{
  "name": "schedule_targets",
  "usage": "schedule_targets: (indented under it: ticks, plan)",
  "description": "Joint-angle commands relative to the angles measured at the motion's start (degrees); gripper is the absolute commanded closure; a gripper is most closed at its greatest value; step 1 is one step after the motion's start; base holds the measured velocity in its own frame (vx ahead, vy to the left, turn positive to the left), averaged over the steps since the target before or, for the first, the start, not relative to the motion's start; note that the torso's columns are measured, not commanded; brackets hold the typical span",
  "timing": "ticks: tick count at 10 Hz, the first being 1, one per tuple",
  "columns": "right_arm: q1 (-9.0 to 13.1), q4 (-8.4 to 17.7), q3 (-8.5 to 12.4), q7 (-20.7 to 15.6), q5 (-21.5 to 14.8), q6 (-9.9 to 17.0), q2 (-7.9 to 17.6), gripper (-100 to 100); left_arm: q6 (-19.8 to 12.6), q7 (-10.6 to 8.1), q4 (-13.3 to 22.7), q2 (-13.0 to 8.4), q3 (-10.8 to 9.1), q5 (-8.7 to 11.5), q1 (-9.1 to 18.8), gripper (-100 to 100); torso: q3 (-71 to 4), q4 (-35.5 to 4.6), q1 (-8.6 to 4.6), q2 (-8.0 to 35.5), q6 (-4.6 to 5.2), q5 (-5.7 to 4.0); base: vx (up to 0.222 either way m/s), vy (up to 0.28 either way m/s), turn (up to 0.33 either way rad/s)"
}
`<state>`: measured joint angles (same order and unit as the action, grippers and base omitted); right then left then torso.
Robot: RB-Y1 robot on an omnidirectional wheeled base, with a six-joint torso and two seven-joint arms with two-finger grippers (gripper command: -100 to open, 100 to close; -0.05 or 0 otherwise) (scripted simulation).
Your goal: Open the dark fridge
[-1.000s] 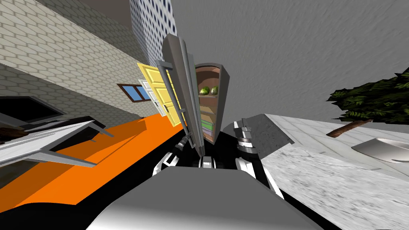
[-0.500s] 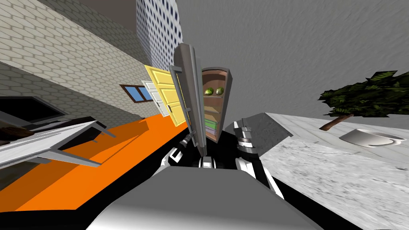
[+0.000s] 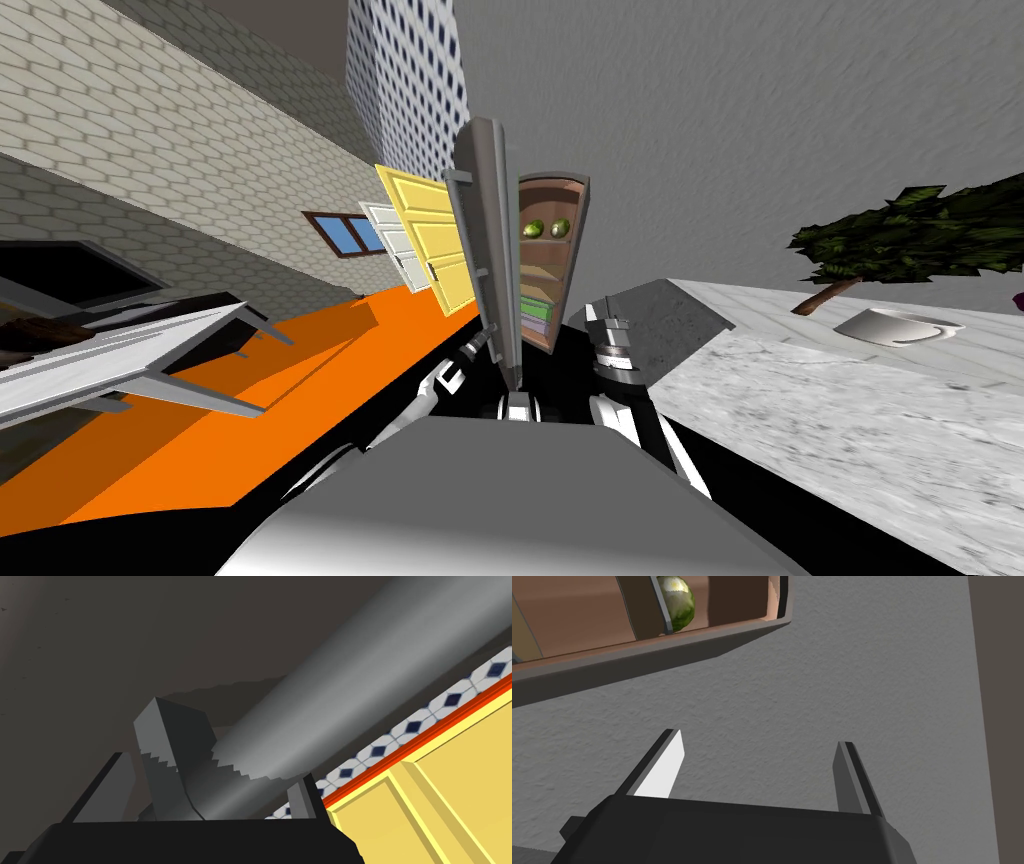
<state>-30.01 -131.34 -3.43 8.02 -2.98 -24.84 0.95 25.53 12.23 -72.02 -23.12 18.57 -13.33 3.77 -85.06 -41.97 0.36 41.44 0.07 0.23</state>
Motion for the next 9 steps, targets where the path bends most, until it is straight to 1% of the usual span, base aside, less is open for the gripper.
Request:
schedule_targets:
  ticks: [1,2,3,4,5,6,7,8,9]
  plan:
    - [0.0,0.0,0.0,0.0,0.0,0.0,0.0,0,0.1,-0.76,2.8,-0.2,0.76,0.4,3.3,100,0.0,0.0,-0.17,0.0,-0.03,-0.07,-0.043,0.09,0.005]
    - [0.0,0.0,0.0,0.0,0.0,0.0,0.0,0,0.8,-1.31,5.2,-0.3,2.65,0.8,5.4,100,-0.1,-0.1,-0.51,-0.1,0.0,-0.19,-0.042,0.166,-0.014]
    - [0.0,0.0,0.0,0.0,0.0,0.0,0.0,0,0.8,-1.31,6.1,-0.3,2.65,0.8,6.8,100,-0.1,-0.1,-0.2,-0.1,0.06,-0.15,-0.085,0.187,-0.044]
    - [0.0,0.0,0.0,0.0,0.0,0.0,0.0,0,1.4,-1.85,8.4,-0.4,4.54,1.1,8.6,100,0.0,-0.2,-0.02,-0.1,0.0,-0.14,-0.097,0.26,-0.052]
    - [0.0,0.0,0.0,0.0,0.0,0.0,0.0,0,1.4,-1.85,9.4,-0.4,4.54,1.1,10.4,100,0.0,-0.1,0.24,0.0,-0.1,-0.08,-0.096,0.207,-0.019]
    - [0.0,0.0,0.0,0.0,0.0,0.0,0.0,0,2.1,-2.4,12.7,-0.5,6.43,1.4,12.5,100,0.0,-0.2,-0.1,0.0,-0.06,-0.14,-0.148,0.236,-0.033]
    - [0.0,0.0,0.0,0.0,0.0,0.0,0.0,0,2.1,-2.4,12.8,-0.5,6.43,1.4,14.0,100,0.2,0.0,-0.16,0.4,-0.1,-0.14,-0.106,0.211,-0.032]
    - [0.0,0.0,0.0,0.0,0.0,0.0,0.0,0,2.6,-1.99,12.6,-0.2,6.06,1.3,13.2,100,0.3,-0.1,-0.37,0.5,-0.11,-0.19,-0.027,0.083,-0.007]
    - [0.0,0.0,0.0,0.0,0.0,0.0,0.0,0,3.5,-2.61,11.9,-1.2,7.24,1.2,13.3,100,0.3,-0.1,-0.79,0.5,-0.08,-0.29,0.013,0.129,-0.037]
